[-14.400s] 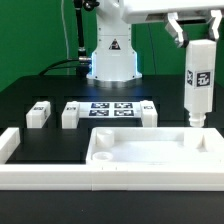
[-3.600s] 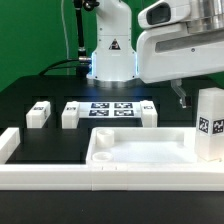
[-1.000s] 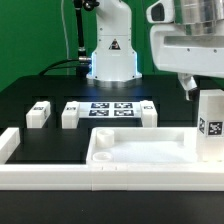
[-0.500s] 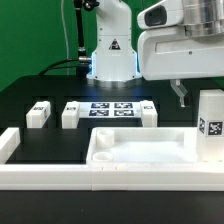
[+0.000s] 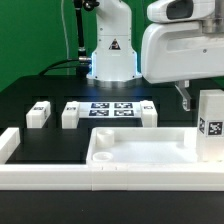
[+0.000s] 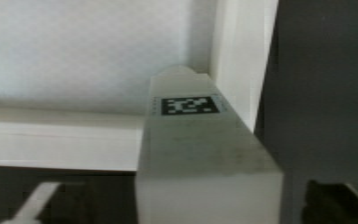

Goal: Assemble desk

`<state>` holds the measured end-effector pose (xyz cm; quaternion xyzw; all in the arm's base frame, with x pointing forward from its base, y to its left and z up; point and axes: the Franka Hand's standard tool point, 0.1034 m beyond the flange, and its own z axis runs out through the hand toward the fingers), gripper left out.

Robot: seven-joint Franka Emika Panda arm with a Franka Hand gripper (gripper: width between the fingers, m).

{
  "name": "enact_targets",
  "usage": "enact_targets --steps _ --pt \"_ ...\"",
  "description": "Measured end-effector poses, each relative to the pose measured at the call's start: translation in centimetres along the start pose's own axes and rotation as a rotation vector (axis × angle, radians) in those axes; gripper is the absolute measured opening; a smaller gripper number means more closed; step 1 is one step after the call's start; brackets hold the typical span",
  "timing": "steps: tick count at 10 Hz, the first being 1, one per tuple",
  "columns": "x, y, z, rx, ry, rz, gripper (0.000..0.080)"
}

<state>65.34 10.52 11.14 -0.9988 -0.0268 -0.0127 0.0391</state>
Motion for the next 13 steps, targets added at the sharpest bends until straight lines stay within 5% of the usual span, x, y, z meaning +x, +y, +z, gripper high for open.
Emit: enact_targets --steps 1,2,3,5,8,13 --pt "0.0 0.0 0.0 0.000 0.000 0.005 0.0427" --pt "0.0 -0.1 0.0 0.007 -0.001 0.112 0.0427" --pt "0.0 0.1 0.0 0.004 0.000 0.175 0.0291" --pt "0.0 0.3 0.0 0.007 -0.001 0.316 0.0291" --pt "0.0 0.9 -0.1 0.052 -0.020 0.752 0.0291" --pt "-0.1 0.9 0.0 0.070 -0.044 1.231 0.0291"
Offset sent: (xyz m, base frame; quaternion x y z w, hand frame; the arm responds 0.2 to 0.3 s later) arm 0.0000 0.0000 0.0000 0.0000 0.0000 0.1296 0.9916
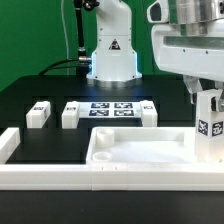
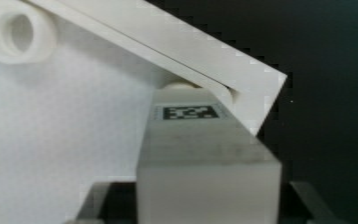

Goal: Assemble desk

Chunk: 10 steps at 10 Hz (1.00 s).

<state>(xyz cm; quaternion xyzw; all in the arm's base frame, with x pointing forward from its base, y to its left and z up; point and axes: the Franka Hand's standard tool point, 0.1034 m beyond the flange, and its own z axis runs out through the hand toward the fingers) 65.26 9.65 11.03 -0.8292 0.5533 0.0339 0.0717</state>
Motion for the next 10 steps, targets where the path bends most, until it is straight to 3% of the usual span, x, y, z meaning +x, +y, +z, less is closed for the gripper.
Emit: enact_targets --steps 2,4,7,9,10 --pt "-0.31 -0.03 0.00 0.004 -0.012 0.195 0.0291" --pt "-0.57 -0.16 0.14 0.039 -0.037 0.500 0.0291" --pt "-0.67 -0.18 0.22 0.059 -0.041 0.584 0.0291" --pt "-0.73 -0.18 0.27 0.059 -0.039 0.499 0.0537" --pt "-0.74 -0.14 0.20 0.053 -0.037 0.367 0.0537"
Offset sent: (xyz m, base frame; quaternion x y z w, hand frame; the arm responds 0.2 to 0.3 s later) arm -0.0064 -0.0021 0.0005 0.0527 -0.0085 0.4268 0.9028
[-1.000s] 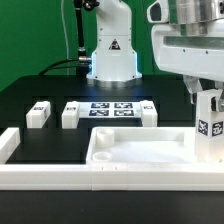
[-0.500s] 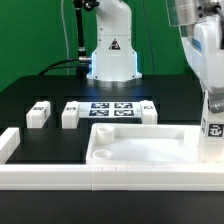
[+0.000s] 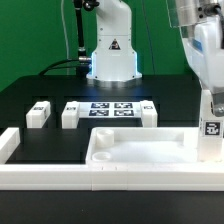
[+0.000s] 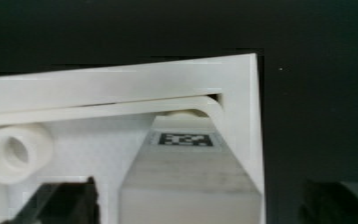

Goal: Assemble desk

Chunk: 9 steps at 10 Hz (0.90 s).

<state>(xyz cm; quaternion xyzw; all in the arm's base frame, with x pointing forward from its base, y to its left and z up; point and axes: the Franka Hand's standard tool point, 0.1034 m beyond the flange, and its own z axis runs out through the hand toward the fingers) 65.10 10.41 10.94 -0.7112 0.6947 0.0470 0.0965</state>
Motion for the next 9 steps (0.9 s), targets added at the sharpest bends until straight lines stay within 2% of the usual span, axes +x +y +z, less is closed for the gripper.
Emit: enact_targets --steps 1,2,5,6,7,8,9 --pt "-0.18 0.00 -0.12 -0.010 -0.001 -0.177 0.0630" --pt "-0.60 0.11 -0.24 -0.040 -0.002 -0.360 0.0644" --pt "-0.50 0.02 -0.15 -0.037 -0.005 -0.569 0.0648" --pt "-0.37 0.10 -0.11 -0.047 0.000 -0.708 0.0648" --pt "-0.02 0.01 -0.06 -0.081 0.031 -0.953 0.0648" --pt "-0.15 -0.42 0.25 -0.082 0.053 -1.160 0.0648" --pt "-0.38 -0.49 0.46 -0.071 0.054 -1.188 0.0648"
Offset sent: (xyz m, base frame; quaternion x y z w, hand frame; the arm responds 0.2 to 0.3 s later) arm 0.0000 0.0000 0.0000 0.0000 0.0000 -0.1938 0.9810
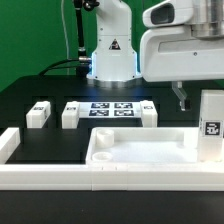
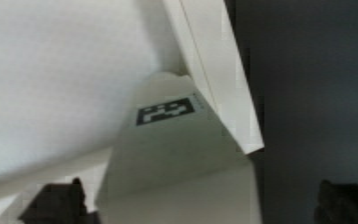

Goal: Assemble desk

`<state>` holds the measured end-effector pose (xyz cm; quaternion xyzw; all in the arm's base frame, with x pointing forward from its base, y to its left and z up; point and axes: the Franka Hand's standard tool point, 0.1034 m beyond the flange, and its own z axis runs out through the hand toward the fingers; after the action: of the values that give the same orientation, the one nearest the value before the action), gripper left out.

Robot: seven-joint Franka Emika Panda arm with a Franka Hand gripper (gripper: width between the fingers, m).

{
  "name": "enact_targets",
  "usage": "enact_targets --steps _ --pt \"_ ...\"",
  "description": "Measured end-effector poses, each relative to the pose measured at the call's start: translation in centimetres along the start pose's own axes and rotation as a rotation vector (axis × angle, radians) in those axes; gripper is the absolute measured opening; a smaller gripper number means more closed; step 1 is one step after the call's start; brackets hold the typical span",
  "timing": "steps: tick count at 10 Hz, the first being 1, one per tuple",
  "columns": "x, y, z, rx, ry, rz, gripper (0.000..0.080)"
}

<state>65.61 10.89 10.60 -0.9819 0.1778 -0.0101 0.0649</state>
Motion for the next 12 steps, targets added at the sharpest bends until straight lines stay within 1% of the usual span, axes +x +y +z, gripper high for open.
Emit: enact_targets --steps 1,2,3,4,5,8,12 --pt "0.0 0.0 0.0 0.001 0.000 0.030 0.0621" --pt "0.0 0.0 0.0 0.001 -0.001 0.032 0.0621" --pt "0.0 0.1 0.0 0.000 -0.001 0.063 0.0445" --pt "0.2 0.4 0.0 -0.005 0.003 0.129 0.0445" --pt "0.4 0.8 0.0 -0.009 0.005 0.200 0.0322" --pt "0.7 1.7 -0.1 -0.025 0.010 0.298 0.0322" --pt "0.7 1.7 -0.1 -0.025 0.009 0.285 0.0323"
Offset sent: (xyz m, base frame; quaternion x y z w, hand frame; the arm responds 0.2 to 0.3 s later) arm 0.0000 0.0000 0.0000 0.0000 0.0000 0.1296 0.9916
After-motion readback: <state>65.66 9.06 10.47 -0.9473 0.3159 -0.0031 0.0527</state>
